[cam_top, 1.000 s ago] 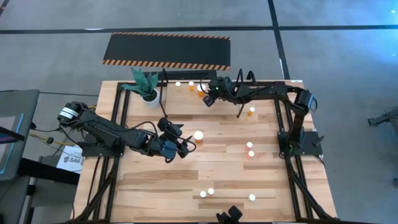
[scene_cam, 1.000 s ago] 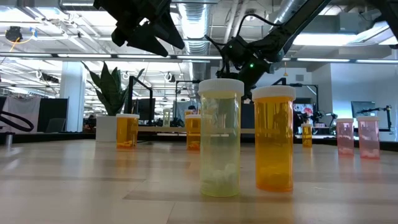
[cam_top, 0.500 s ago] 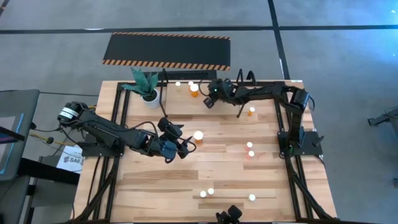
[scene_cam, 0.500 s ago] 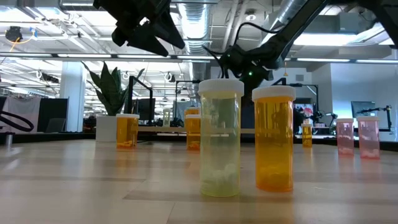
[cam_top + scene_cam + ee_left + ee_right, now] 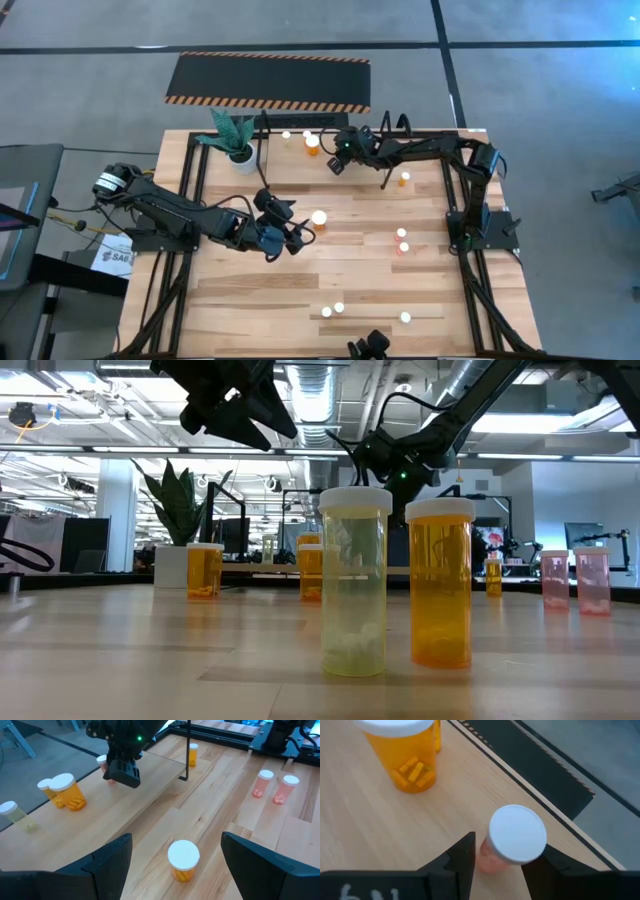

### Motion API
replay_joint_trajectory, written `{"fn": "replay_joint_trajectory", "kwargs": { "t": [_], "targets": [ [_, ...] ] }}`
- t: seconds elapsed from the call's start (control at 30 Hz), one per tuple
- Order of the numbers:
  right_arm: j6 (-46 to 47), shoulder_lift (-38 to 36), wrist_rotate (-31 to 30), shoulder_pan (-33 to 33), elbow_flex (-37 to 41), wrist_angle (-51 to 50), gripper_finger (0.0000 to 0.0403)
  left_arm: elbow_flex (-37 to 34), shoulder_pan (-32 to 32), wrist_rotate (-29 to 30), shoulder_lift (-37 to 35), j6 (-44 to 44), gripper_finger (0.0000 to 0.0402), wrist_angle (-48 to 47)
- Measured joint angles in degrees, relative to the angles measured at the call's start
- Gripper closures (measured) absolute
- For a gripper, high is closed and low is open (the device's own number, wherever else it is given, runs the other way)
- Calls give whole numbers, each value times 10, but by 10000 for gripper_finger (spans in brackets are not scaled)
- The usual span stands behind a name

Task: Pick and place medicine bottles onto shelf by color
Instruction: Put the bottom left pink pill bottle on the shelf, then put the bottom pink pill bottle on the shelf aligned with the other pink pill bottle

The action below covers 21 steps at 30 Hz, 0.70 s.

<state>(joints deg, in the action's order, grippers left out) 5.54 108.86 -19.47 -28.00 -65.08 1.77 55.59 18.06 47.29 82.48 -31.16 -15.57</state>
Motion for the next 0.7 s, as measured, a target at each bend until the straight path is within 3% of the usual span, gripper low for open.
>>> {"fn": "replay_joint_trajectory", "kwargs": {
  "t": [0.37,0.7],
  "targets": [
    [0,-13,1,1,-1,-10,186,0,0,0,0,0,109,0],
    [5,-87,0,12,-75,-178,157,-1,-1,0,0,0,109,3]
  ]
}}
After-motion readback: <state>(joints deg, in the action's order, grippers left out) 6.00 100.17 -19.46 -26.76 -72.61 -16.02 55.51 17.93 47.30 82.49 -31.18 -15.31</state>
